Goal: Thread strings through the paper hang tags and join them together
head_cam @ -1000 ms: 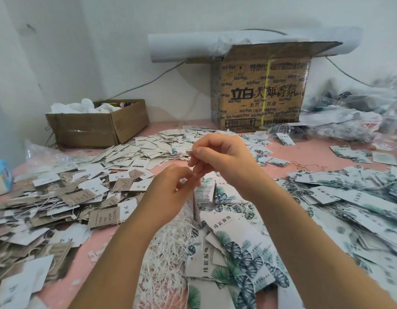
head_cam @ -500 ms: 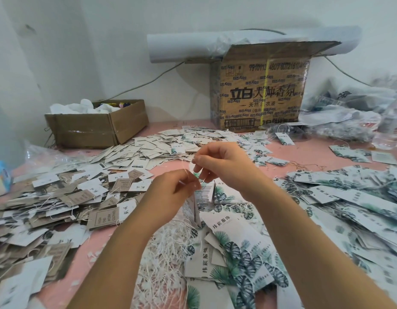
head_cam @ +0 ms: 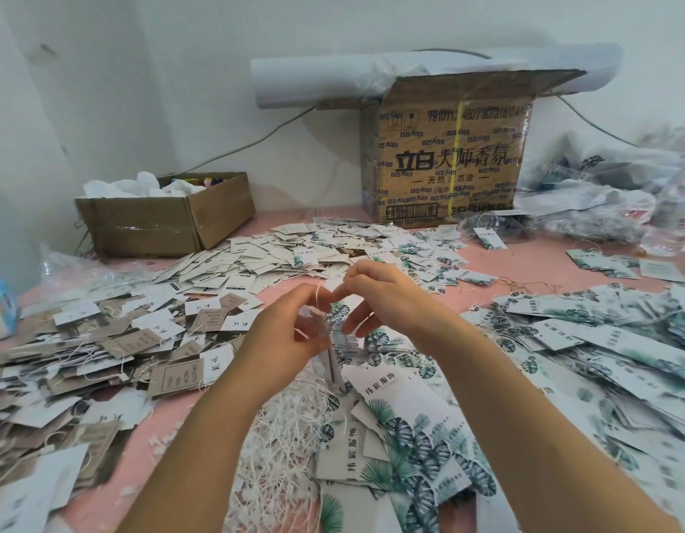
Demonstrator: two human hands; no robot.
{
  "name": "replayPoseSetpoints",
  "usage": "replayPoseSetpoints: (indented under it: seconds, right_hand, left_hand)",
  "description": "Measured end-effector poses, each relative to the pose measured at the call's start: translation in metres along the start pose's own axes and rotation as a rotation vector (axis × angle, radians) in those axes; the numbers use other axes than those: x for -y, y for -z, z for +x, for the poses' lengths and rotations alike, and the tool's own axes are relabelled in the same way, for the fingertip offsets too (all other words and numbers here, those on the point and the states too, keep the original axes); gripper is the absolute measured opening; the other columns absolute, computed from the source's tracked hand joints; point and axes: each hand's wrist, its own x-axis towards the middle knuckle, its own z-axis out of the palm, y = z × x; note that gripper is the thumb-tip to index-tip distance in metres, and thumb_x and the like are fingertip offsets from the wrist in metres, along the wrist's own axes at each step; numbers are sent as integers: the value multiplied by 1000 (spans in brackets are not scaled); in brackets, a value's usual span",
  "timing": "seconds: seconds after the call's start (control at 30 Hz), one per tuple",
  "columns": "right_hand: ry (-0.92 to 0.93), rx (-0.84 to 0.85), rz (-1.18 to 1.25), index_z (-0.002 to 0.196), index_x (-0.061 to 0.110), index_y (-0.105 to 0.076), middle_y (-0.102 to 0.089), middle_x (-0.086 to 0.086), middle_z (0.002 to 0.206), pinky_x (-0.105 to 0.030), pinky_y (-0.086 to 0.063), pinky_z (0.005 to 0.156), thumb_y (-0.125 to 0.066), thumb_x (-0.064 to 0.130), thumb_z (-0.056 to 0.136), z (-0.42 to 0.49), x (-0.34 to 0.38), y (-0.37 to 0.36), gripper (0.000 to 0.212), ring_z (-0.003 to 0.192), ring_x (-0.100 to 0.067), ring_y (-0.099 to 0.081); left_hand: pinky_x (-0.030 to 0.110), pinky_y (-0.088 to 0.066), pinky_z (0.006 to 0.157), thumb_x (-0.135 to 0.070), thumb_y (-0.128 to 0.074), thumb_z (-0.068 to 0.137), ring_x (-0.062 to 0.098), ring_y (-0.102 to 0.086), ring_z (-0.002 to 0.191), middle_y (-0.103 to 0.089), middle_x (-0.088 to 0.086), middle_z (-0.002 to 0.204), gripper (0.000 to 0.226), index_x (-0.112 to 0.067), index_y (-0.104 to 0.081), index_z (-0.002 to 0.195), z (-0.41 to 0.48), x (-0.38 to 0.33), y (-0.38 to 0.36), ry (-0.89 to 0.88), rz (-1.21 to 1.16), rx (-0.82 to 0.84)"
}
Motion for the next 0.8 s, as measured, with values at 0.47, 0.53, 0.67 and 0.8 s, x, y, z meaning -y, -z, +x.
replayPoseSetpoints:
  seconds: [0.47,0.53,0.67,0.8]
  right_hand:
    - [70,76,35,73,18,-50,-64,-7,113,-27,-46,52,-40,12,95,-1,-2,-2,25,45,-14,-53]
    - [64,84,26,75,15,-48,-66,-6,109,-27,-46,51,-39,12,96,-1,-3,-3,23,46,-15,-53]
    - [34,90,9,77,14,-44,-68,-11,99,-28,-42,51,-36,12,96,0,-5,-3,21,49,-16,-53]
    - [12,97,-10,78,14,-44,-68,-12,92,-25,-38,47,-35,11,96,1,-7,-2,20,48,-15,-53]
  left_hand:
    - [23,-39,55,-19,-70,82,5,-58,65,-56,-13,89,46,-33,-36,110,5,31,-6,147,71,-151]
    - [24,-40,56,-20,-69,84,6,-58,68,-57,-13,92,43,-32,-37,110,4,33,-8,175,64,-119]
    - [22,-41,60,-22,-67,85,6,-58,76,-55,-15,100,45,-33,-36,114,2,37,-13,214,65,-33]
    - [21,-41,61,-24,-63,88,0,-55,71,-50,-24,98,44,-36,-37,122,-1,44,-25,211,84,50]
